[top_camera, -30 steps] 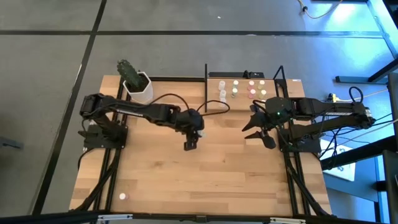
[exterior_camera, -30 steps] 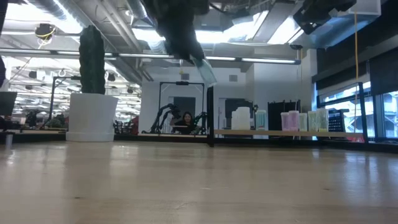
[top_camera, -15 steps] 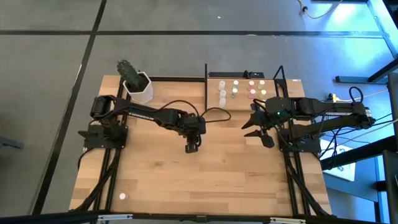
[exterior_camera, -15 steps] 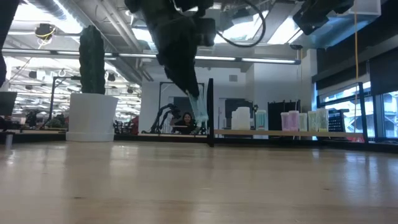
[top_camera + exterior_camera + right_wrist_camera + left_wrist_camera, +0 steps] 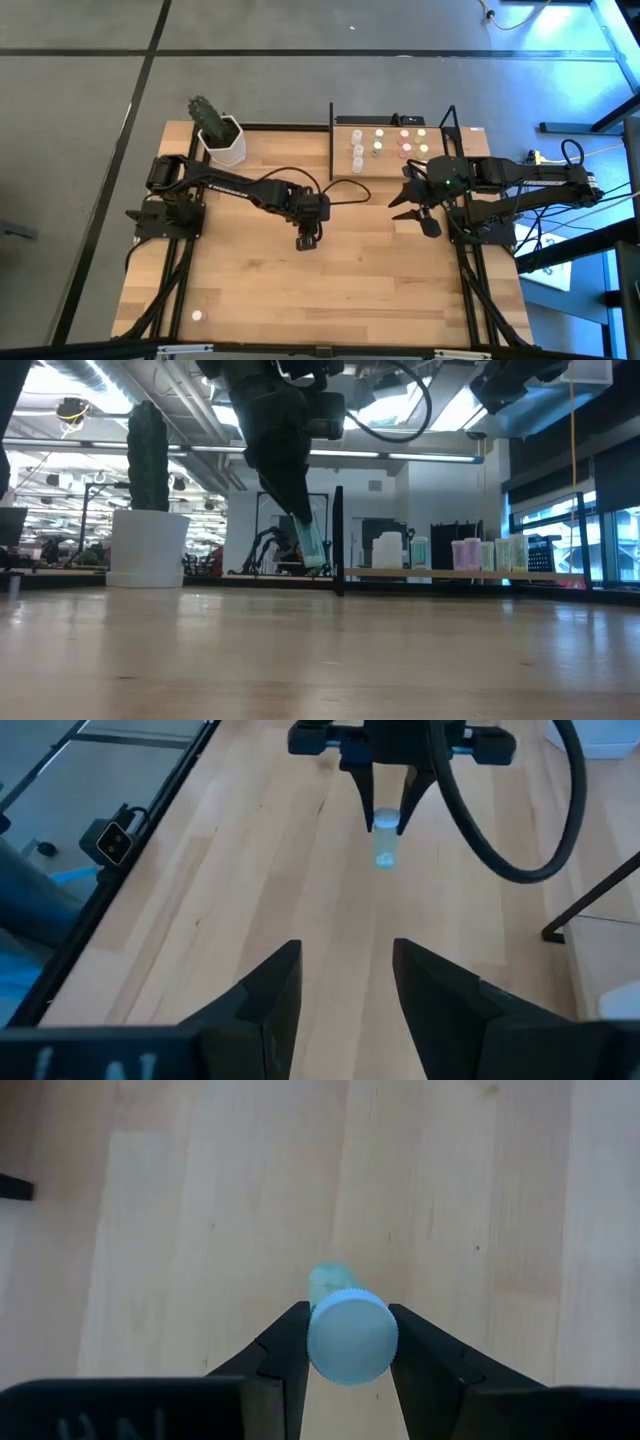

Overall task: Pick and place medicine bottles onto shelf by color
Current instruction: Put the green pill bottle on the shelf aligned with the other green pill bottles

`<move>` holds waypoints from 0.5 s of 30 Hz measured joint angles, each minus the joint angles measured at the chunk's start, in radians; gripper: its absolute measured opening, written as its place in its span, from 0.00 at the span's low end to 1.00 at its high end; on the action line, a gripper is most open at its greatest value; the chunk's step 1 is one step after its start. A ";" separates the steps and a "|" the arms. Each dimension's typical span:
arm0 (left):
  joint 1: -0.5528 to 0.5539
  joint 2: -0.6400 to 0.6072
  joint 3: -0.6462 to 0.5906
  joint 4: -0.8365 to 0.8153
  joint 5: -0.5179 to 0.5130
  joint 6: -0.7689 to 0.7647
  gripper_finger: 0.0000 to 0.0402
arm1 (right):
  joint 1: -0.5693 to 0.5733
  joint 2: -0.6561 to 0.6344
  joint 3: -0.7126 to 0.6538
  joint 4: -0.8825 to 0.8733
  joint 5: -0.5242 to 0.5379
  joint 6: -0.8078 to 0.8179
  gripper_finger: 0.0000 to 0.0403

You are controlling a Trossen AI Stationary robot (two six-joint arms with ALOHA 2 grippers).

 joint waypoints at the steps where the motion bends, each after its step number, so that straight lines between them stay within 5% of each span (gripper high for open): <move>1: 0.000 0.000 0.000 0.000 -0.013 -0.003 0.27 | 0.000 0.000 0.000 0.000 0.000 -0.003 0.40; 15: -0.001 0.011 0.000 -0.023 -0.055 -0.080 0.27 | 0.000 0.000 0.000 0.000 0.000 0.002 0.40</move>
